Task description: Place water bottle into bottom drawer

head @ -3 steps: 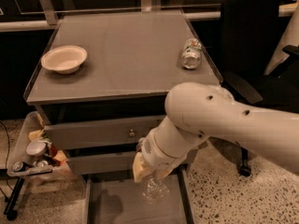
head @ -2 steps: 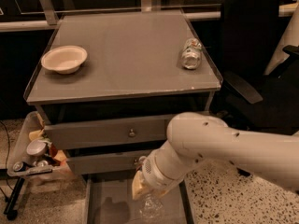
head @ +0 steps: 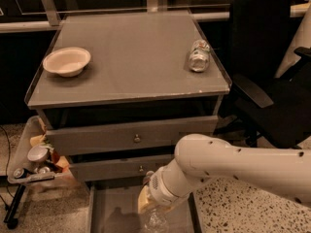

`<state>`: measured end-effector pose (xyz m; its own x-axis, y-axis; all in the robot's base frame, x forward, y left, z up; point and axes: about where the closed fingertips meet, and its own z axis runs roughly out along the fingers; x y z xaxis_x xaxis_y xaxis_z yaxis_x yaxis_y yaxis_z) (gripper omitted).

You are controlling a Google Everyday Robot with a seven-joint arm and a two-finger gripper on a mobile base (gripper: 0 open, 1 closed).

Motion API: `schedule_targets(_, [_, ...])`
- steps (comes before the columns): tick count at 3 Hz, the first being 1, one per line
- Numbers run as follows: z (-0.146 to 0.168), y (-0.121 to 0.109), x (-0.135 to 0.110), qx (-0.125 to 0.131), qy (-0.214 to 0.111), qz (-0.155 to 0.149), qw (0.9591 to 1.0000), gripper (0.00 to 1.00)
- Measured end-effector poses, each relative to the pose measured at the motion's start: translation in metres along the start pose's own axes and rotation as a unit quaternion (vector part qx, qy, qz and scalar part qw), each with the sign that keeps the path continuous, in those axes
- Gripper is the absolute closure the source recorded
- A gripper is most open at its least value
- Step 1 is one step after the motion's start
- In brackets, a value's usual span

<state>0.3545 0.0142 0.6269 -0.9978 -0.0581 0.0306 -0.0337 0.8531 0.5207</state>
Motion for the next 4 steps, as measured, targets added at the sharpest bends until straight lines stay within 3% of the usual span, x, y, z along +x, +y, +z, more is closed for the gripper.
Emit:
schedule_targets(1, [0.035, -0.012, -0.004, -0.015, 0.009, 0.007, 0.9998, 1.00])
schedule_targets(3, [0.120, -0.064, -0.039, -0.049, 0.017, 0.036, 0.9980, 1.00])
schedule_targets(4, [0.120, -0.064, -0.039, -0.049, 0.017, 0.036, 0.9980, 1.00])
